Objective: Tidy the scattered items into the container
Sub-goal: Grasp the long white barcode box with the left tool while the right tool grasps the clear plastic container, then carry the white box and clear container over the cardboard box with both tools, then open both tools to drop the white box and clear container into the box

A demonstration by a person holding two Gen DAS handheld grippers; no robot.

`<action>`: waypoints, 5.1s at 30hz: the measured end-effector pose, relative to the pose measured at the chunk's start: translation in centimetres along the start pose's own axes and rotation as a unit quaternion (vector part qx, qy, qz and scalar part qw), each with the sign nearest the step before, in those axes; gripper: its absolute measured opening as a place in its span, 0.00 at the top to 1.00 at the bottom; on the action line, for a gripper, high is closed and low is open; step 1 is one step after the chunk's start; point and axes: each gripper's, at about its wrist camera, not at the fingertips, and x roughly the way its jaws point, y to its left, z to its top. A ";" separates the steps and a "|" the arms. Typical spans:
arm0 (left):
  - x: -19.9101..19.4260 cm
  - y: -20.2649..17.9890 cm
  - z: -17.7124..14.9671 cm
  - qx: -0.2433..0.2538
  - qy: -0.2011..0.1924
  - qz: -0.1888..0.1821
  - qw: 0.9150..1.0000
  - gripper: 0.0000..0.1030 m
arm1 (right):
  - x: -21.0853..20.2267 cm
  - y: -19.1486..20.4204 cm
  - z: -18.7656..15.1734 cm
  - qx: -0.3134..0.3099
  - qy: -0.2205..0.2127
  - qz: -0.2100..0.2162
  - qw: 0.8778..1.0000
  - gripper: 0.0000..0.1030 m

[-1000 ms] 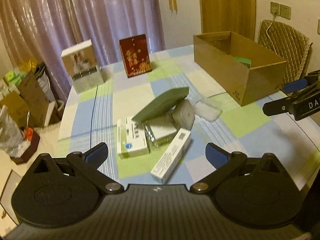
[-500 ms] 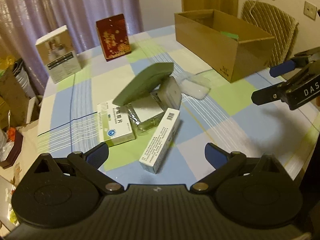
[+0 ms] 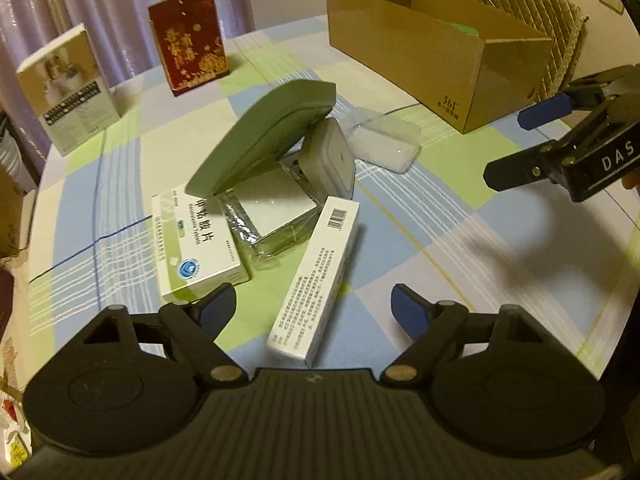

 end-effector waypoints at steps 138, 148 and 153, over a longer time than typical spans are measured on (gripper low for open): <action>7.3 -16.0 26.5 0.114 0.014 -0.063 0.991 0.79 | -6.9 -20.0 6.2 0.042 -0.071 -0.122 0.989 0.44; 10.1 -16.3 28.8 0.087 -0.011 -0.070 0.994 0.79 | -6.3 -21.9 6.8 0.057 -0.078 -0.131 0.987 0.44; 10.2 -16.3 29.1 0.083 -0.025 -0.072 0.994 0.79 | -5.5 -22.4 7.0 0.056 -0.074 -0.131 0.987 0.44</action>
